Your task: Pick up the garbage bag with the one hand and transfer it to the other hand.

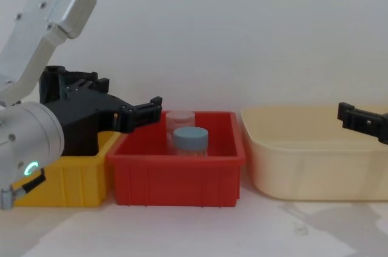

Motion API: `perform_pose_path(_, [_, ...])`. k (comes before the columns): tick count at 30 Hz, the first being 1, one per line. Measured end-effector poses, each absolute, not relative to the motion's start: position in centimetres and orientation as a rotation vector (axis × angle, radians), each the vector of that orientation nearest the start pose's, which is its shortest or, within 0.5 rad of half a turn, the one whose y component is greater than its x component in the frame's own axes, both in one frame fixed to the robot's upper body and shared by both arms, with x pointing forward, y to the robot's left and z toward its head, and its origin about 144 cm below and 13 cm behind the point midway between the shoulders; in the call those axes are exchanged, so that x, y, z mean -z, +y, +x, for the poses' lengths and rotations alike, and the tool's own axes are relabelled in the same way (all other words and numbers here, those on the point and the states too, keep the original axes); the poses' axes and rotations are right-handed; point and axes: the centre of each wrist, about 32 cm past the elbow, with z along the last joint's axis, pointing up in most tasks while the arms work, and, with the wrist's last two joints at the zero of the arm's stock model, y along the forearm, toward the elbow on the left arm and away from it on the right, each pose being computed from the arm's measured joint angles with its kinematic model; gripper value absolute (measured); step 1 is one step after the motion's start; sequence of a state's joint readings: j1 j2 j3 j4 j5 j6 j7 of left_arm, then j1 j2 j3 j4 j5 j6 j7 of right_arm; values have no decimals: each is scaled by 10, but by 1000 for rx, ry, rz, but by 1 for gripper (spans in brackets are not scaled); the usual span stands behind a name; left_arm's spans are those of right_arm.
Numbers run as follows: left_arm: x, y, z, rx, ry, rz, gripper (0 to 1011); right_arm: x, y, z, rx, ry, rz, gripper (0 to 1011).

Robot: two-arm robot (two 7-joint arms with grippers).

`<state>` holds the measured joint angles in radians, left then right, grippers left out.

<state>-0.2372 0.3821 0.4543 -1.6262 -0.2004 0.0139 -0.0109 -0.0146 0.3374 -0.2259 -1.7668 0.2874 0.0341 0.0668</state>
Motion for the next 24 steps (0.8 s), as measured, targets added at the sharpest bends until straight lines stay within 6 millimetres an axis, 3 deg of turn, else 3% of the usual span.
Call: perform_pose_path(24, [-1204,198,492,-1124,-268,61,1000,-1189,-237,443,1229,-75,26,1000])
